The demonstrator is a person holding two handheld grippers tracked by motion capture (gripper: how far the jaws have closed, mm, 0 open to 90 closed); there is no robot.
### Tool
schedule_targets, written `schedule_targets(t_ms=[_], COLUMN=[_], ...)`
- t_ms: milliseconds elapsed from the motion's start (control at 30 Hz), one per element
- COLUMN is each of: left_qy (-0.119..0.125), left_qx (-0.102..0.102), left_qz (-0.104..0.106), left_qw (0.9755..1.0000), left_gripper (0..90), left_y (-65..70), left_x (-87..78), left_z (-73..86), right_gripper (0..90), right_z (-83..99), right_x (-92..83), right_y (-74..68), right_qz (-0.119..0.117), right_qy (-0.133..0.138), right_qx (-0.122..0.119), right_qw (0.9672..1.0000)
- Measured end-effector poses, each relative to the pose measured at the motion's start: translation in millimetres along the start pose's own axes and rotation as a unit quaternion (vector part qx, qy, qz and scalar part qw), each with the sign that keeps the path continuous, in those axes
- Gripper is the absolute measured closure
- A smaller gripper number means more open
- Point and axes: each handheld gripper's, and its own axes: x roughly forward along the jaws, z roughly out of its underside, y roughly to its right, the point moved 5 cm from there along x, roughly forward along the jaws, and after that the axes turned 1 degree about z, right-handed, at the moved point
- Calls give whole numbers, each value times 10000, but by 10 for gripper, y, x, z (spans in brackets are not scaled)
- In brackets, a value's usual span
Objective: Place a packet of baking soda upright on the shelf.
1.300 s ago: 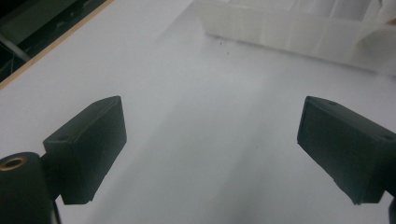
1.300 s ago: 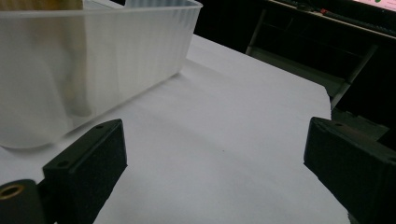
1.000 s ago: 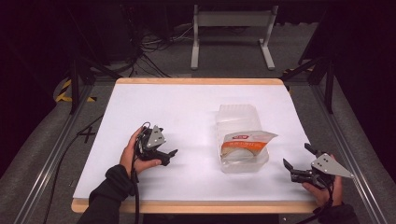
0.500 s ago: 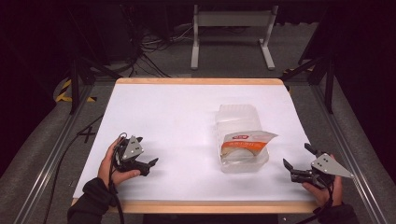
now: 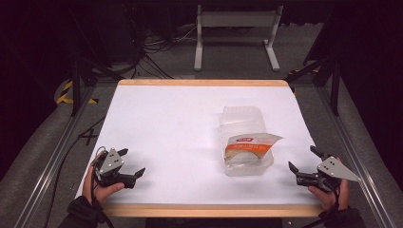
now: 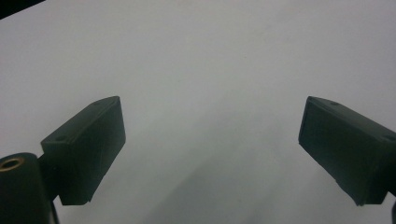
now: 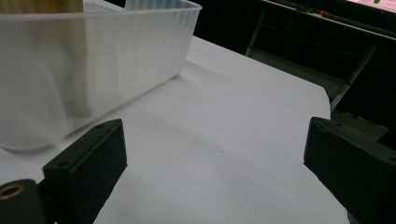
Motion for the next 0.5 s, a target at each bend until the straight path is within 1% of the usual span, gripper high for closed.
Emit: schedule_targets(t_ms=[100, 133, 167, 200, 233, 267, 367, 433, 500], left_qy=[175, 229, 229, 282, 401, 428, 416, 457, 490], left_qx=[-200, -205, -205, -226, -329, -398, -452, -535, -570], left_qz=[8, -2, -2, -42, -62, -51, -93, -153, -169], left_qw=[9996, 9995, 9995, 9993, 9986, 9983, 9981, 9974, 9970], left_gripper=[89, 89, 88, 88, 89, 89, 89, 88, 88], left_y=[-21, -23, -23, -27, -35, -49, -76, -88, -99], left_x=[-73, -101, -101, -142, -189, -209, -229, -256, -280], left_z=[49, 64, 64, 86, 122, 150, 187, 204, 212], right_gripper=[61, 61, 61, 61, 61, 61, 61, 61, 61], right_z=[0, 0, 0, 0, 0, 0, 0, 0, 1], right_x=[-3, -4, -4, -5, -8, -10, -8, -5, 0], right_y=[2, 2, 2, 2, 4, 5, 4, 1, -1], right_qz=[15, 13, 13, 13, 7, 5, -3, -17, -38], right_qy=[8, 11, 11, 15, 21, 16, 22, 7, -27], right_qx=[8, 6, 6, 4, 9, 9, 7, -1, -6], right_qw=[10000, 10000, 10000, 10000, 10000, 10000, 10000, 10000, 10000])
